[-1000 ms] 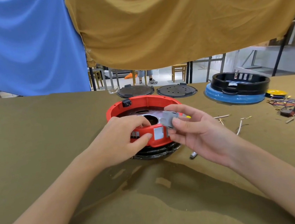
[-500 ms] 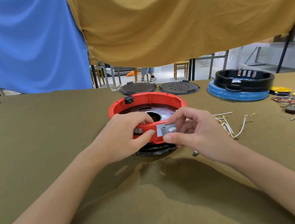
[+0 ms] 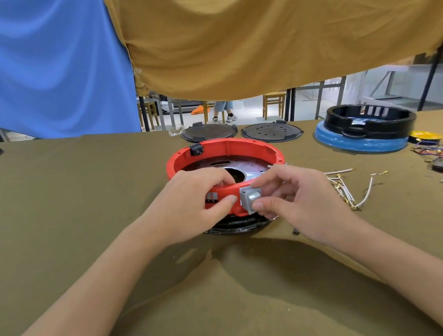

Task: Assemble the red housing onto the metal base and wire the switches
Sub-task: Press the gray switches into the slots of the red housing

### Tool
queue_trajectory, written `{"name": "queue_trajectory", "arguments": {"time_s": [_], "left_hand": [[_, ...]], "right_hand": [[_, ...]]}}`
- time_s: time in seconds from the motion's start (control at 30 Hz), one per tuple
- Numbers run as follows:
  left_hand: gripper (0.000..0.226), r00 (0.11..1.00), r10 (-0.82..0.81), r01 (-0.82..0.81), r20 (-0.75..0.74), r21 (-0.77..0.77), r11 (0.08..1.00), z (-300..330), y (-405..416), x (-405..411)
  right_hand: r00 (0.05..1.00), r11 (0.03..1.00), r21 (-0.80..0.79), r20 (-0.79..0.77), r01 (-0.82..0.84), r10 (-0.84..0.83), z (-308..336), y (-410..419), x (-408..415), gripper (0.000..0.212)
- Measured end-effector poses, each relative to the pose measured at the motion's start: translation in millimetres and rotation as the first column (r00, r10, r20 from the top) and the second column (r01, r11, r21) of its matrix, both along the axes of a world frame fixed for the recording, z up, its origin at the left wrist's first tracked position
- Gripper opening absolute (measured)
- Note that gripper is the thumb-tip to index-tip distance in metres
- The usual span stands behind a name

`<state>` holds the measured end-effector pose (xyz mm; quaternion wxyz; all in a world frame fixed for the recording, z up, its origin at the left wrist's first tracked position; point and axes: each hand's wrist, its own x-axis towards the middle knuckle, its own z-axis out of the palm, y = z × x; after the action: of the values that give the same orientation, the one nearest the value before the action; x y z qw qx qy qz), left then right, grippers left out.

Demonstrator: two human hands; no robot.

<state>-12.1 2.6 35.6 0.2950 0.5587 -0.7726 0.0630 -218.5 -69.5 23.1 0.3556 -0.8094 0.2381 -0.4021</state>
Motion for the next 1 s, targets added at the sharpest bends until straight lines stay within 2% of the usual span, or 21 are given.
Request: {"name": "queue_trajectory", "arguments": {"time_s": [0.53,0.73,0.87,1.0], "left_hand": [[0.018,1.0,0.012,-0.012,-0.007,-0.012,1.0,0,1,-5],[0.026,0.999,-0.008,0.008,-0.033,-0.005,1.0,1,2,-7],[0.022,0.999,0.015,-0.015,-0.049,0.008,1.0,1,2,-9],[0.019,0.996,0.027,-0.026,-0.085,0.019,0.999,0,2,-12]], "right_hand": [[0.991,0.986,-0.099,0.009,0.132,-0.131,-5,7,5,0.02],[0.985,0.966,-0.201,-0.028,0.164,-0.173,-5,5,3,0.02],[0.985,0.956,-0.251,-0.043,0.15,-0.166,-1,2,2,0.02],[0.98,0.914,-0.394,-0.124,0.096,-0.157,7,-9,-6,0.019]]}}
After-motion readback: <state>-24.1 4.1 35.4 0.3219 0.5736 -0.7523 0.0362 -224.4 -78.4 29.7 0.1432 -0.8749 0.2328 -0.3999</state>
